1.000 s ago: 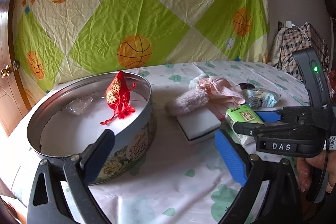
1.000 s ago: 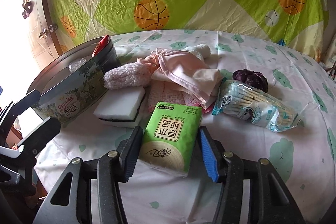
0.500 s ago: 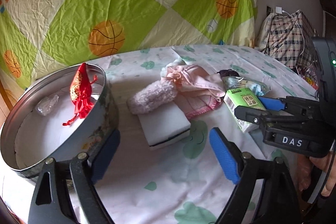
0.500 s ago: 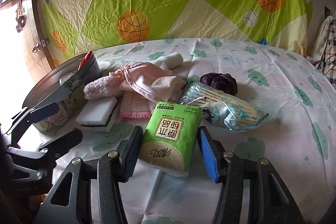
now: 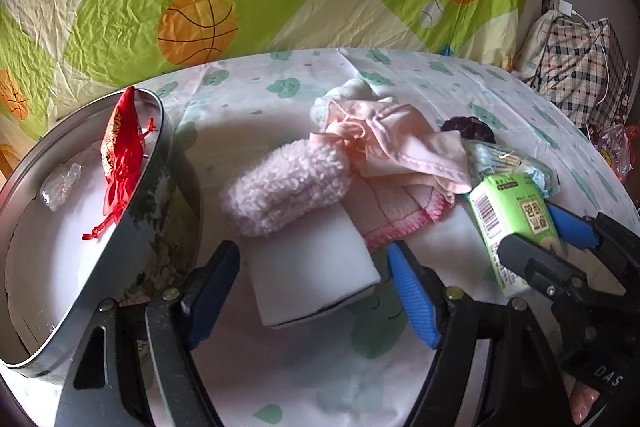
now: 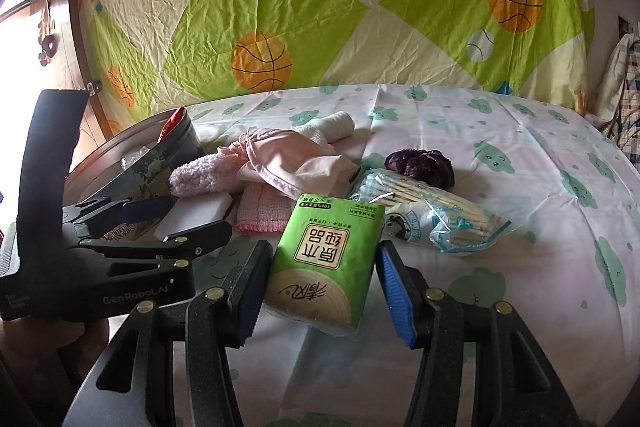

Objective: Organize soft objects
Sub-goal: 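Grasp the white sponge with the left tool while the right tool grasps the green tissue pack, then carry the white sponge and green tissue pack toward the tin with both tools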

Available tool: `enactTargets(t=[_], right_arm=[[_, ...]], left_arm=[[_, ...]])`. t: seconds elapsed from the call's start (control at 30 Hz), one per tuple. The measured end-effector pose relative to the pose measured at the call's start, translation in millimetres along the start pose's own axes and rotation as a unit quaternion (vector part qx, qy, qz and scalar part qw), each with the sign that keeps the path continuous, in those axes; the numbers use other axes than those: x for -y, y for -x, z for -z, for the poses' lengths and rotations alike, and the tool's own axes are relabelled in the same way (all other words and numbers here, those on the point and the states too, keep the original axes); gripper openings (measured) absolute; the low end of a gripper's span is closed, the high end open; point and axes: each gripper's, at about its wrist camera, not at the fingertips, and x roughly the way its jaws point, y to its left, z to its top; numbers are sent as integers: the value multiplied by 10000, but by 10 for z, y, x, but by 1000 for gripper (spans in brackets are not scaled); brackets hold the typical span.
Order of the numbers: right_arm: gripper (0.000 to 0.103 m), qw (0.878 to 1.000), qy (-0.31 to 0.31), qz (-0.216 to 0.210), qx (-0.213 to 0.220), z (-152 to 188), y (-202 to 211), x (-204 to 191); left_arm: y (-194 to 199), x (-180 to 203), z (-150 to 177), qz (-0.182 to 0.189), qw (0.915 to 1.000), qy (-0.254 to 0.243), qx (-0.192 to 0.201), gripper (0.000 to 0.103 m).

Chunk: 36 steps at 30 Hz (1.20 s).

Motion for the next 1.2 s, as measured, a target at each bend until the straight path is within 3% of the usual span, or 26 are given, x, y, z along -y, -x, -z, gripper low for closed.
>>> enactTargets(t=[0.23,0.33,0.53,0.87,1.2], right_arm=[[56,10000,-5,-2,7,4,13,0],[56,10000,-6,3,13,-2,12,1],[56,10000,3,31,71,6,24,0],[56,9994,103,87,319,27,108,-33],[56,9985,183,118,500,39,156,-52]], left_arm=[[-154,-60,-65,18,9994,181,-286,59],[-130,-27,-37,30,9997,114,-221,57],[1,98,-2,-7,9995,-273,153,57],[172,22,19,317,9978,-177,556,57],[384,88,123,181,9926,-381,1136,57]])
